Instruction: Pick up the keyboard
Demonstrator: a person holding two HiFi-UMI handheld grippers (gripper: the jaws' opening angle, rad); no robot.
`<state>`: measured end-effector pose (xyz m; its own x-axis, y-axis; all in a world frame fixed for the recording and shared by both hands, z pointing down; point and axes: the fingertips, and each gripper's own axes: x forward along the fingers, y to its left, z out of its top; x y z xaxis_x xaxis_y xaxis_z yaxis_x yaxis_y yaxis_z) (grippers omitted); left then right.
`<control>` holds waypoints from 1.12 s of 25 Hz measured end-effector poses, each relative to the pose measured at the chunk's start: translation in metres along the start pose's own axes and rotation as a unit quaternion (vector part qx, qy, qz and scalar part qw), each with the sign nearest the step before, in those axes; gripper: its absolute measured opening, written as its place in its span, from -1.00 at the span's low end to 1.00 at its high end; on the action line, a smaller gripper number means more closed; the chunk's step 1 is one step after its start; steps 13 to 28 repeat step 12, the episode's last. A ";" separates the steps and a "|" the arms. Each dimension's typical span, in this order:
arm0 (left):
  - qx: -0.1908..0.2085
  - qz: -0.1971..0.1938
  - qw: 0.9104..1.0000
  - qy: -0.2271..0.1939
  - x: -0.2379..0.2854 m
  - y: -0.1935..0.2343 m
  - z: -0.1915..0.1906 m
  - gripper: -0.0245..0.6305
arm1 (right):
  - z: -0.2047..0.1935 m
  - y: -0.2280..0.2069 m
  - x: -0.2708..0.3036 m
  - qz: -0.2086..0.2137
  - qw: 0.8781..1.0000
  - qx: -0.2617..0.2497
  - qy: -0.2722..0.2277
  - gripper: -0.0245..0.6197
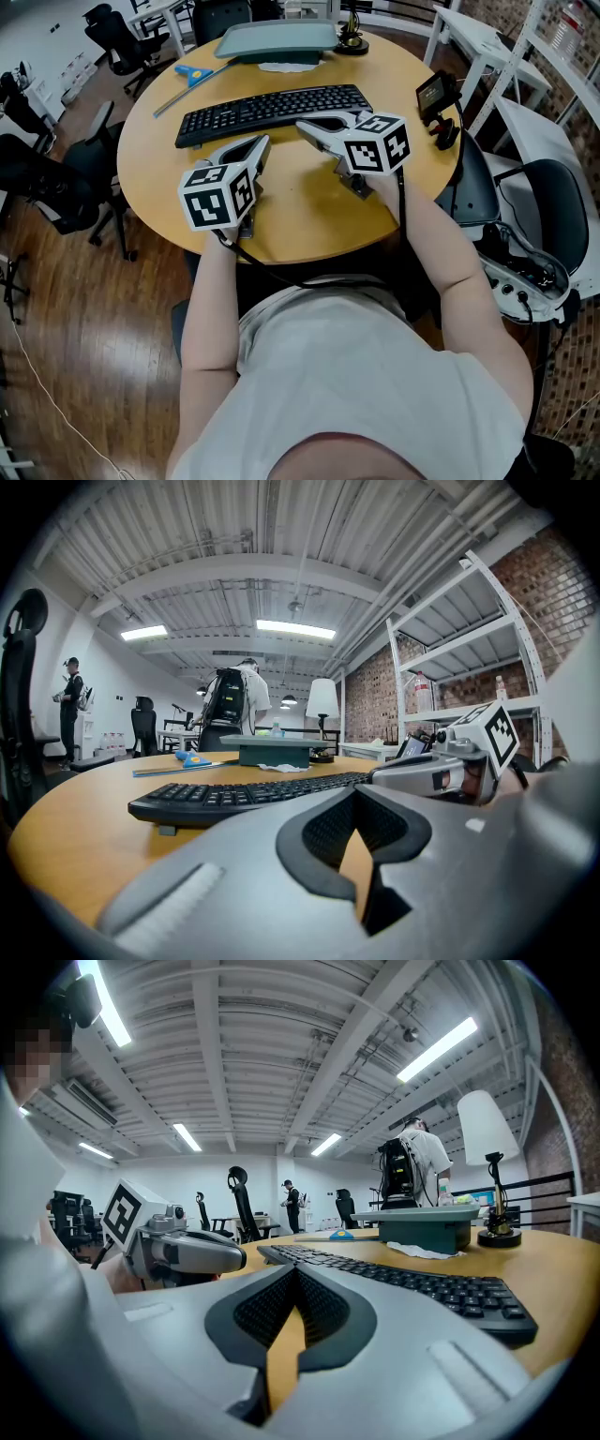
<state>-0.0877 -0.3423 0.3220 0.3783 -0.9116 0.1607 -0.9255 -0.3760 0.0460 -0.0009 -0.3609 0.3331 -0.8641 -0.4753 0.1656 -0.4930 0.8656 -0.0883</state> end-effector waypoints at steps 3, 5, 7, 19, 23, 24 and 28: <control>0.000 0.000 1.000 0.000 0.000 0.000 0.000 0.06 | 0.000 0.000 0.000 0.000 1.000 0.000 0.000 -0.92; 0.000 0.000 1.000 0.000 0.000 0.001 -0.001 0.06 | -0.001 0.000 0.001 0.000 1.000 0.000 0.000 -0.92; 0.000 0.000 1.000 0.000 0.000 0.001 0.000 0.06 | 0.000 0.000 0.001 0.000 1.000 0.000 0.000 -0.92; 0.000 0.000 1.000 0.001 -0.002 0.000 0.000 0.06 | 0.000 0.002 0.000 0.001 1.000 0.001 0.000 -0.92; 0.000 0.000 1.000 0.001 -0.002 0.000 0.000 0.06 | 0.000 0.002 0.000 0.001 1.000 0.001 0.000 -0.92; 0.000 0.000 1.000 0.001 -0.002 0.000 0.000 0.06 | 0.000 0.002 0.000 0.001 1.000 0.001 0.000 -0.92; 0.000 0.000 1.000 0.001 -0.002 0.000 0.000 0.06 | 0.000 0.002 0.000 0.001 1.000 0.001 0.000 -0.92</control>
